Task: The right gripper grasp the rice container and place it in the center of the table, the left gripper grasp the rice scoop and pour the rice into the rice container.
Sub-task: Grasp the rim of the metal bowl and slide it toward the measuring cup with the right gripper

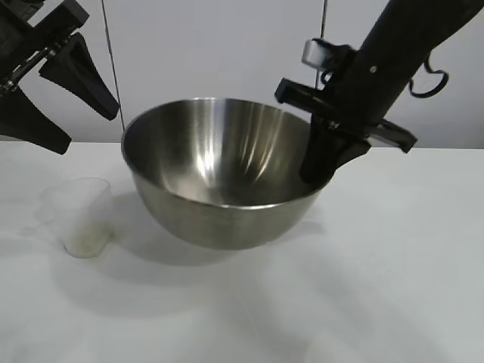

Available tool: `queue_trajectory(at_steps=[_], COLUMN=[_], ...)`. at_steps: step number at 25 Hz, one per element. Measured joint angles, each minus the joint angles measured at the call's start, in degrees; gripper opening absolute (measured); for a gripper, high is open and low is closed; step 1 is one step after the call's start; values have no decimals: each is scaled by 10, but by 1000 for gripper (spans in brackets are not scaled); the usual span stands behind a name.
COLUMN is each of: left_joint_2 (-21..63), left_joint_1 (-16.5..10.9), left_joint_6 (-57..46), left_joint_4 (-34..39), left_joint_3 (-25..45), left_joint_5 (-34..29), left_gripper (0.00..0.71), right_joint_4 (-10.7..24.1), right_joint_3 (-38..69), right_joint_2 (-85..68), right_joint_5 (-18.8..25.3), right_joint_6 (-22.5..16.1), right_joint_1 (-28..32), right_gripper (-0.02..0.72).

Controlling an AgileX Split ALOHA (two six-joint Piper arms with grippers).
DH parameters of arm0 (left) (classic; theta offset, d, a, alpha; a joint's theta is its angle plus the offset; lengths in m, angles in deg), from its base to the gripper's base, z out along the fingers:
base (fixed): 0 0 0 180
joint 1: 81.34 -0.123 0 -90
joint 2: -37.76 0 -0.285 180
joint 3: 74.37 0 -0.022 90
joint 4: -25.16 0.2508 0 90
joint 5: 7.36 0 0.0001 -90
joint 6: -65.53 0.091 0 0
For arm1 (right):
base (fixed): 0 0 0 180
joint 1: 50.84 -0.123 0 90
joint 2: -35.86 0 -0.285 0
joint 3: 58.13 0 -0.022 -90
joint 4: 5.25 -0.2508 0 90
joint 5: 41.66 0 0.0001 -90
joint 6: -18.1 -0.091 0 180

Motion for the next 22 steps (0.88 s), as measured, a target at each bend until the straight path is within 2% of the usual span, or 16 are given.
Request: queue_trajectory(at_steps=[4,6,8,11,13,17,22], left_joint_2=[0,0,0,0,0,0,0], left_joint_1=[0,0,0,0,0,0,0], left_joint_6=[0,0,0,0,0,0,0], left_joint_4=[0,0,0,0,0,0,1], left_joint_3=[0,0,0,0,0,0,0], left_joint_5=[0,0,0,0,0,0,1], left_gripper=[503,503,503,503,503,503,503], right_joint_4=[2,2,3,18,31,49,75], right_joint_3=[0,0,-1,-1,-1,-17,-91], right_joint_2=[27,27,27,27,27,16,-22], right_joint_5=[-29,-33,-35,-27,-25,-11,18], right_joint_6=[-21,-25,-27,-41,-63,-76,-77], right_joint_1=[-12,-12,-12,-12,-12,-9,25], right_gripper=[20,50,139,348,429,464,464])
